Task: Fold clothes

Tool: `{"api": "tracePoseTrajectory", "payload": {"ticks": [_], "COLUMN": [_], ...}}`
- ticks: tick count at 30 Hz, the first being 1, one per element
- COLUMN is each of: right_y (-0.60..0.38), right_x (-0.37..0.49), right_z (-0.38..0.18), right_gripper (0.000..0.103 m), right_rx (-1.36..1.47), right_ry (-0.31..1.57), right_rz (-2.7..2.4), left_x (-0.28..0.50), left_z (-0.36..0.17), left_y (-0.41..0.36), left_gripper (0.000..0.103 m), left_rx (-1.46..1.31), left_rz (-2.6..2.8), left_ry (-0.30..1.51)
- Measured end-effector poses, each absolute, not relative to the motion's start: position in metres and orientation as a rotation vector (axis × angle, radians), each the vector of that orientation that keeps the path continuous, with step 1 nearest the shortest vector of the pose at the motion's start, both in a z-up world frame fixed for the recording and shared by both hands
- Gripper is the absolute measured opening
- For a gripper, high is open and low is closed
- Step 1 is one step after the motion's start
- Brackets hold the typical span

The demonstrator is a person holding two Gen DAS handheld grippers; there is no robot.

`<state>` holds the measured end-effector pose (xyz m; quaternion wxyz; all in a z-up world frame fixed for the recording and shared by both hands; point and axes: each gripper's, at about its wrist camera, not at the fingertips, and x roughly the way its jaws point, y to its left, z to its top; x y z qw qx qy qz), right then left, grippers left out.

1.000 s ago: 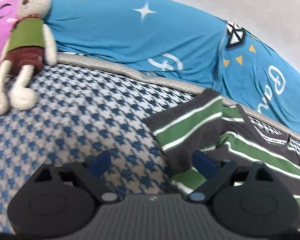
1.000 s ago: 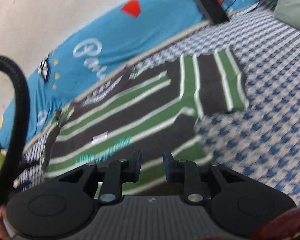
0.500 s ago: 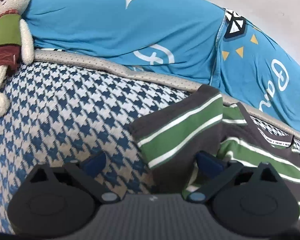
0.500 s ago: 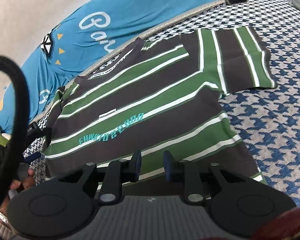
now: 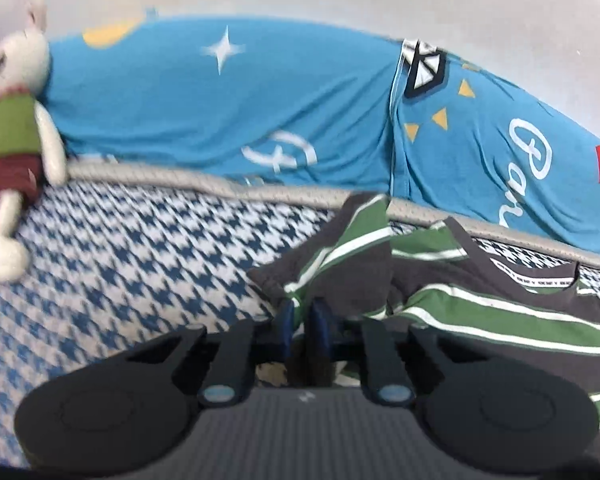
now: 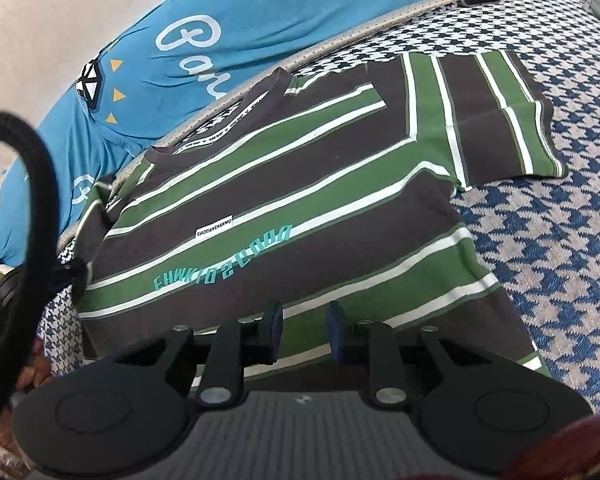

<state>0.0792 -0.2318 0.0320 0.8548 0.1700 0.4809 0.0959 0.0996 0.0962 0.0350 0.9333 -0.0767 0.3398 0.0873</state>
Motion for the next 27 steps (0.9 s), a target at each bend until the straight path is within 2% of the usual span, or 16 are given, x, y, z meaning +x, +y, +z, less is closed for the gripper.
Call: {"api": "tracePoseTrajectory", "payload": {"ticks": [1,2,3,9,13,15,18,20,27], "right_y": [-0.231,-0.23,-0.229,-0.223,-0.219,-0.217,-0.216,-0.217,-0.215], "right_x": [0.08,0.08,0.08,0.08,0.079,0.079,0.08,0.08,0.083], "right_z": [0.032,0.032,0.032,0.036,0.035,0.034,0.031,0.03,0.026], "right_gripper": [0.024,0.024,0.024,0.024,0.024,0.024,0.024,0.024,0.024], "right_rx": [0.357,0.356,0.355,0.352,0.346,0.339,0.336,0.333,0.321], "right_ry": [1.01,1.01,1.008,0.999,1.008,1.016,1.026,1.031,1.044], "right_rz": [0.202,0.203,0.204,0.218,0.23,0.229,0.225,0.223,0.223], "left_x": [0.095,0.091,0.086,0.064,0.064,0.071,0.082,0.09,0.116], "left_z": [0.038,0.041,0.043,0.045,0.046,0.045,0.04,0.036,0.017], "left_y": [0.094,0.092,0.091,0.123,0.14,0.148,0.154,0.154,0.149], "left_gripper": [0.011,0.005,0.005,0.006,0.01,0.015,0.031,0.046,0.061], "left_rx": [-0.135,-0.109,-0.081,-0.18,-0.232,-0.288,-0.347,-0.352,-0.304], "left_rz": [0.199,0.229,0.265,0.343,0.296,0.262,0.244,0.231,0.239], "left_ry": [0.683,0.673,0.665,0.726,0.716,0.719,0.708,0.707,0.743]}}
